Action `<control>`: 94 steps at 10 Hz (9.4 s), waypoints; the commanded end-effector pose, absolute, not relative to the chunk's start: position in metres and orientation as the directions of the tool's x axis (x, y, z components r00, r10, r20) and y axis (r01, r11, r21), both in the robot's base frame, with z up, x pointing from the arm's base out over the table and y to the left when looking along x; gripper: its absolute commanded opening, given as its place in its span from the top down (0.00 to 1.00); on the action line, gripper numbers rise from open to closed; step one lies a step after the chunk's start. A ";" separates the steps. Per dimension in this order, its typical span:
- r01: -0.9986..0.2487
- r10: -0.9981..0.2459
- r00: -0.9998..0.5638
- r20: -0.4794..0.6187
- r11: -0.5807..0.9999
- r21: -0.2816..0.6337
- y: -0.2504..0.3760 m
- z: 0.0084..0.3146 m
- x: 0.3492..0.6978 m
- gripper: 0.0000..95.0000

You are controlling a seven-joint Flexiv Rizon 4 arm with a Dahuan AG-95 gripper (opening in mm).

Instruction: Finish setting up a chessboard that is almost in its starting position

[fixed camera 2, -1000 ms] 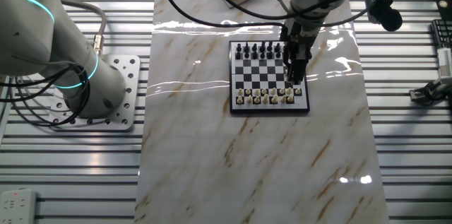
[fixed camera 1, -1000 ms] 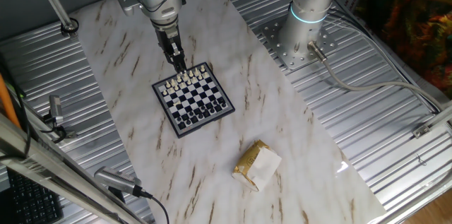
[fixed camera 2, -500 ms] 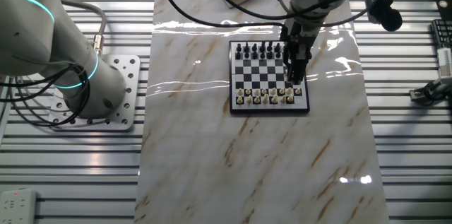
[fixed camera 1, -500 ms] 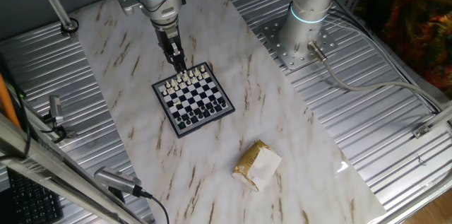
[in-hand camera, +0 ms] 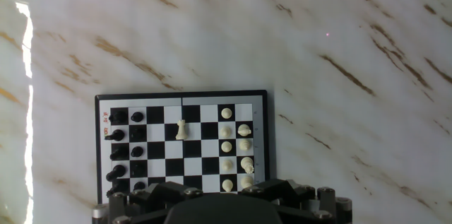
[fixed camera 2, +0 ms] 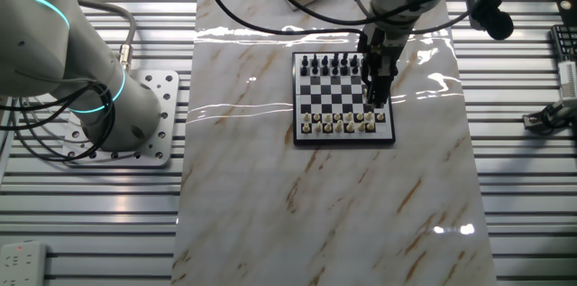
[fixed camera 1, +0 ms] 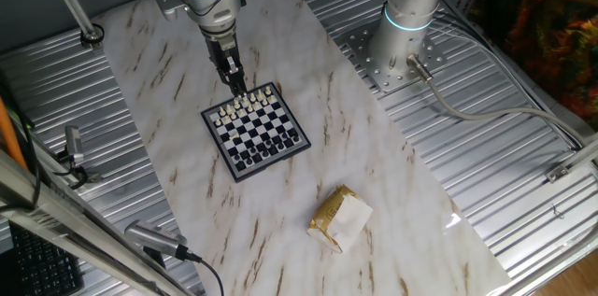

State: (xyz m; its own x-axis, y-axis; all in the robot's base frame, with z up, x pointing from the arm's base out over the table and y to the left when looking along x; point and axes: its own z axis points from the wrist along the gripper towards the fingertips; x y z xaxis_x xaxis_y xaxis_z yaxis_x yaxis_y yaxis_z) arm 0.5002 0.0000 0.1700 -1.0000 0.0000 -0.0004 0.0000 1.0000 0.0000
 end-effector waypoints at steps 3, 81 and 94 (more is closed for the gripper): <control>-0.045 -0.045 -0.998 -0.035 0.999 -0.010 0.001 0.172 0.502 1.00; 0.034 0.037 -0.942 0.333 0.999 -0.016 0.053 0.041 0.545 1.00; 0.040 0.048 -0.922 0.385 0.999 -0.029 0.051 0.038 0.540 1.00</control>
